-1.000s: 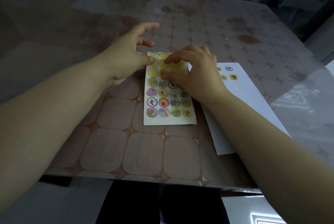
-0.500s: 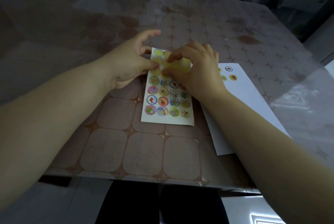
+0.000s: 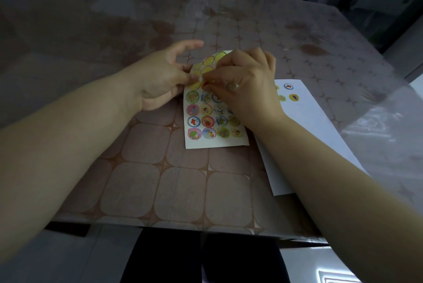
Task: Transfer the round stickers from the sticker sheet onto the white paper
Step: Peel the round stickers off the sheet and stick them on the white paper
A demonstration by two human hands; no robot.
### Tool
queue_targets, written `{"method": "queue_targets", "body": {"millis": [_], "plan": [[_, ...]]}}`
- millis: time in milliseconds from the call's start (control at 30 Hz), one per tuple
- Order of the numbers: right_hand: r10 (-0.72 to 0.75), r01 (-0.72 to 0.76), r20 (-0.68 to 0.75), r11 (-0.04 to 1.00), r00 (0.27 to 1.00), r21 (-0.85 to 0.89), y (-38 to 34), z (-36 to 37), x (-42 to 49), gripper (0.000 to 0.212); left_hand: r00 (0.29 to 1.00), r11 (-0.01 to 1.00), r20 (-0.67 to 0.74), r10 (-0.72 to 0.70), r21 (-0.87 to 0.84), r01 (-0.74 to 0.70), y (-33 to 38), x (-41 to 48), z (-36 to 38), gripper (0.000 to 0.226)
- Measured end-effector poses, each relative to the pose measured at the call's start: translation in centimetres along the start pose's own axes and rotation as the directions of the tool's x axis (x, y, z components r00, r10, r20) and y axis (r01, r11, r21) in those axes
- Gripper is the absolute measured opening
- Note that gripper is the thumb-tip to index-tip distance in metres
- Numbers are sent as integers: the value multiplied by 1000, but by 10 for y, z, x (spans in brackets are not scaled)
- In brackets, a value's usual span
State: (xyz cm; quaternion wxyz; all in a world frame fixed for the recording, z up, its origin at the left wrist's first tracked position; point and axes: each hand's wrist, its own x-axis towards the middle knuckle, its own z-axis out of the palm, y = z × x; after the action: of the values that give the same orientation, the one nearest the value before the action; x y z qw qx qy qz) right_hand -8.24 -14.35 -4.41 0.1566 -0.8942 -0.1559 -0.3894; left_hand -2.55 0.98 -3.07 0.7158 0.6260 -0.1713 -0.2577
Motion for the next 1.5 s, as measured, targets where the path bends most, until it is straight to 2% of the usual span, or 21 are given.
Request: {"method": "queue_targets", "body": {"millis": [167, 300, 400, 500, 633, 833, 967, 1200, 1500], "plan": [[-56, 56, -20, 998, 998, -19, -1, -1, 1, 11, 1000, 999, -4, -26, -46, 26, 1, 0, -1, 66], [22, -21, -24, 1000, 999, 9, 2, -2, 0, 12, 1000, 993, 19, -21, -114, 23, 4, 0, -1, 62], [59, -59, -13, 998, 998, 10, 4, -1, 0, 13, 999, 1000, 38, 12, -6, -12, 1, -1, 0, 77], [59, -59, -10, 998, 998, 3, 4, -1, 0, 14, 996, 996, -40, 78, 47, -76, 0, -2, 4, 76], [43, -43, -41, 999, 998, -11, 0, 0, 0, 18, 985, 989, -92, 148, 33, -145, 3, -3, 7, 75], [35, -41, -82, 997, 996, -70, -1, 1, 0, 23, 988, 990, -74, 137, -2, -138, 4, -5, 11, 64], [55, -59, -73, 997, 996, -56, 0, 0, 0, 18, 989, 989, -28, 148, 10, -148, 3, -6, 12, 67], [-3, 0, -39, 998, 999, -60, -3, -3, 2, 14, 986, 989, -78, 144, -1, -145, 2, -3, 9, 70], [69, -69, -7, 998, 998, 14, -5, -2, 0, 7, 978, 978, -77, 195, 91, -188, -2, -2, 9, 66]]}}
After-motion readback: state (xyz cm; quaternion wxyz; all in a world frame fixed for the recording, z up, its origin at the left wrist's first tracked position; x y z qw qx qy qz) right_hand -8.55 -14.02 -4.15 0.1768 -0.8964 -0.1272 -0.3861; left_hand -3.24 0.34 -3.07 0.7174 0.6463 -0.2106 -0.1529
